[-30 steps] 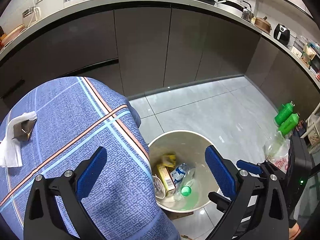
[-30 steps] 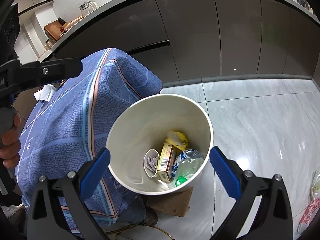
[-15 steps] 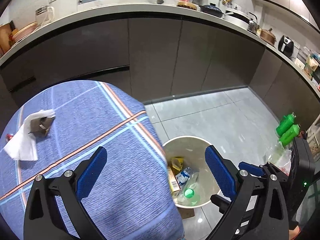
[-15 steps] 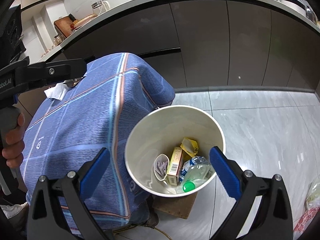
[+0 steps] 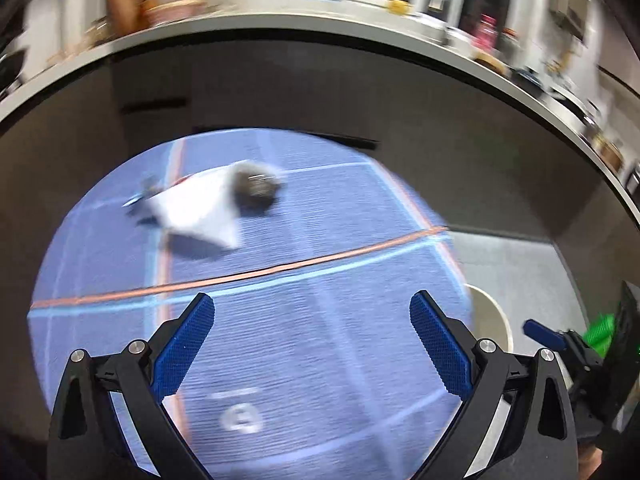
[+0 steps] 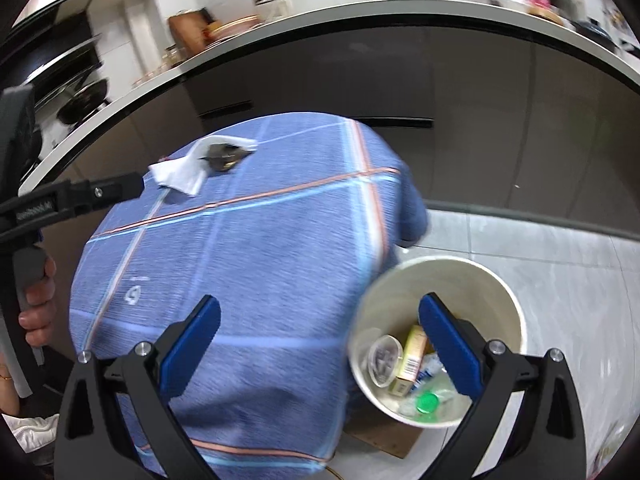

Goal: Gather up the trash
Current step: 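Move both tools back over the table toward the tissue and foil packet, then grasp the white tissue with the left tool while the right tool grasps the dark foil packet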

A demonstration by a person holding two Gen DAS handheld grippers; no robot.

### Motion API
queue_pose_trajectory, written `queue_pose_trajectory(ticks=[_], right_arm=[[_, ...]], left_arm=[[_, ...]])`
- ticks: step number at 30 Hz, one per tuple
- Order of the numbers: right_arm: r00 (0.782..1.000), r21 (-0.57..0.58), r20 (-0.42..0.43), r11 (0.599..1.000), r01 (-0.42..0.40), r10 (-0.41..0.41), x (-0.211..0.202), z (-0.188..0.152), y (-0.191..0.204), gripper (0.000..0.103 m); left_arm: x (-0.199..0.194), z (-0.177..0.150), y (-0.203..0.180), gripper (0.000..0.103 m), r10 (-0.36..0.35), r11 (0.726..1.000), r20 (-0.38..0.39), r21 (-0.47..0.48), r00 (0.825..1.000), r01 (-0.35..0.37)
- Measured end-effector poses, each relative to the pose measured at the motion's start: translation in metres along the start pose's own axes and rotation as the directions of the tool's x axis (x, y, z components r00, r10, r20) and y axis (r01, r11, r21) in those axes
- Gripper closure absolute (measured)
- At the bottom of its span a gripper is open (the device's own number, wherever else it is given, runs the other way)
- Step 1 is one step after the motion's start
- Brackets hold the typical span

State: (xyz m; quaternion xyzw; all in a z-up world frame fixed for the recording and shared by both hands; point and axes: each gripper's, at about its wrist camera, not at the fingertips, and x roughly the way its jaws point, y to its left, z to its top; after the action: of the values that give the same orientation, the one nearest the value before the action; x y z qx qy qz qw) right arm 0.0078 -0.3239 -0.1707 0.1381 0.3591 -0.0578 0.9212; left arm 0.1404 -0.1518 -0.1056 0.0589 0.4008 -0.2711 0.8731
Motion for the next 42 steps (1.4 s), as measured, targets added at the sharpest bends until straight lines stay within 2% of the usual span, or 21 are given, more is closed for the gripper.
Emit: queue_pose_trajectory(ticks=[5, 8, 13, 21, 25, 28, 32, 37, 38, 39, 40, 42], right_arm=[[0.999, -0.074, -0.027, 0.996, -0.044, 0.042, 0.024, 0.027, 0.041, 0.006], [0.997, -0.105, -0.049, 0.992, -0.064, 0.059, 0.043, 0.045, 0.062, 0.013], [0.995, -0.127, -0.062, 0.988, -0.088, 0.081, 0.082, 0.078, 0.089, 0.031], [0.989, -0.105, -0.109, 0.988, -0.116, 0.104, 0.155, 0.128, 0.119, 0.039], [0.984, -0.078, -0.149, 0.991, -0.113, 0.101, 0.186, 0.141, 0.123, 0.048], [0.978, -0.046, -0.172, 0.991, -0.126, 0.117, 0.206, 0.149, 0.122, 0.049], [0.977, -0.064, -0.179, 0.990, -0.127, 0.114, 0.219, 0.154, 0.127, 0.048], [0.980, -0.056, -0.182, 0.994, -0.095, 0.084, 0.233, 0.160, 0.127, 0.047], [0.980, -0.056, -0.179, 0.994, -0.093, 0.082, 0.233, 0.161, 0.126, 0.052], [0.982, -0.064, -0.178, 0.995, -0.082, 0.070, 0.233, 0.161, 0.126, 0.075], [0.982, -0.079, -0.180, 0.995, -0.068, 0.053, 0.232, 0.160, 0.125, 0.084], [0.982, -0.087, -0.177, 0.993, -0.078, 0.062, 0.225, 0.157, 0.120, 0.089]], left_arm=[[-0.007, -0.001, 0.057, 0.008, 0.065, 0.993, -0.001, -0.100, 0.998, -0.065], [-0.008, 0.001, 0.082, 0.008, 0.073, 0.986, -0.005, -0.149, 0.997, -0.073], [-0.004, 0.005, 0.110, 0.009, 0.072, 0.982, -0.006, -0.173, 0.997, -0.072], [0.019, 0.021, 0.133, 0.009, 0.007, 0.985, -0.024, -0.172, 1.000, -0.011], [0.029, 0.026, 0.141, 0.009, -0.044, 0.980, -0.030, -0.197, 0.999, 0.037], [0.037, 0.030, 0.147, 0.010, -0.064, 0.977, -0.037, -0.207, 0.997, 0.054], [0.046, 0.035, 0.149, 0.010, -0.076, 0.977, -0.046, -0.204, 0.996, 0.065], [0.065, 0.049, 0.142, 0.009, -0.085, 0.982, -0.061, -0.176, 0.995, 0.073], [0.070, 0.051, 0.140, 0.009, -0.080, 0.983, -0.066, -0.169, 0.995, 0.068], [0.075, 0.054, 0.138, 0.009, -0.084, 0.984, -0.071, -0.165, 0.994, 0.071], [0.080, 0.056, 0.137, 0.009, -0.089, 0.983, -0.077, -0.165, 0.993, 0.075], [0.088, 0.060, 0.133, 0.009, -0.104, 0.982, -0.090, -0.170, 0.991, 0.087]])
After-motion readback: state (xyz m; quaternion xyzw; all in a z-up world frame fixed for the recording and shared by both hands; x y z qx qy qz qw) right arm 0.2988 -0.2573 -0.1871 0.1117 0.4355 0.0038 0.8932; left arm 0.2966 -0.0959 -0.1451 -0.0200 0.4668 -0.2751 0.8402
